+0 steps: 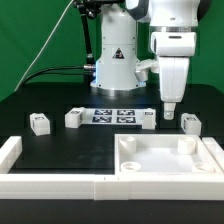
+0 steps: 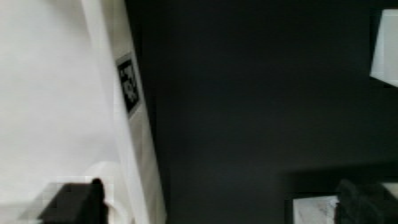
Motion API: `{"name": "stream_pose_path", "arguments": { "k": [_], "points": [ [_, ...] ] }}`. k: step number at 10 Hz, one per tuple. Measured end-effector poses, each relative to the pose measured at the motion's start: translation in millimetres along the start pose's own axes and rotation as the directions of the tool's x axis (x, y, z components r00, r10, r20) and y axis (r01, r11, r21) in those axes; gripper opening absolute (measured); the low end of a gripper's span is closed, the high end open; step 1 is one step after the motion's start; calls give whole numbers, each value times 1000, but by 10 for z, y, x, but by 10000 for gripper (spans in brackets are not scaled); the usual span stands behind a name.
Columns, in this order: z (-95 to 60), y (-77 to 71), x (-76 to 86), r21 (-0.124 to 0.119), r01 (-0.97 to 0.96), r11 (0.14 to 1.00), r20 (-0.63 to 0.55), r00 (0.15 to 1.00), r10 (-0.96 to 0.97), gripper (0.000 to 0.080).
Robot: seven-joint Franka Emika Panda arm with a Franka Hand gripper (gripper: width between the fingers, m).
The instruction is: Assemble one leg
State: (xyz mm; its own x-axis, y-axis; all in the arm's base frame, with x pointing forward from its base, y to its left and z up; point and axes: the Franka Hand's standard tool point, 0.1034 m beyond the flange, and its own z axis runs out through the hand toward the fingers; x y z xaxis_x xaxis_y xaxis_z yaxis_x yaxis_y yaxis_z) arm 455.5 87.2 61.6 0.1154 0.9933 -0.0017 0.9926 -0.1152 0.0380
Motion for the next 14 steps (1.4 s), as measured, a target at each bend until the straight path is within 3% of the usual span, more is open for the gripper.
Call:
{"name": "stream_pose_path", "arguments": {
  "k": [3, 4, 7, 10, 13, 14],
  "points": [
    [1, 0, -1, 0, -68, 998, 0, 998, 68, 649],
    [5, -14, 4, 3, -186, 982, -2, 982, 186, 649],
    [42, -183, 134, 12, -549, 836, -14, 835, 549, 649],
    [71, -260, 269, 44, -830, 556, -10, 556, 831, 649],
    [88, -357, 461, 68, -980, 187, 17, 188, 982, 649],
    [91, -366, 477, 72, -988, 136, 22, 138, 990, 649]
  ]
}}
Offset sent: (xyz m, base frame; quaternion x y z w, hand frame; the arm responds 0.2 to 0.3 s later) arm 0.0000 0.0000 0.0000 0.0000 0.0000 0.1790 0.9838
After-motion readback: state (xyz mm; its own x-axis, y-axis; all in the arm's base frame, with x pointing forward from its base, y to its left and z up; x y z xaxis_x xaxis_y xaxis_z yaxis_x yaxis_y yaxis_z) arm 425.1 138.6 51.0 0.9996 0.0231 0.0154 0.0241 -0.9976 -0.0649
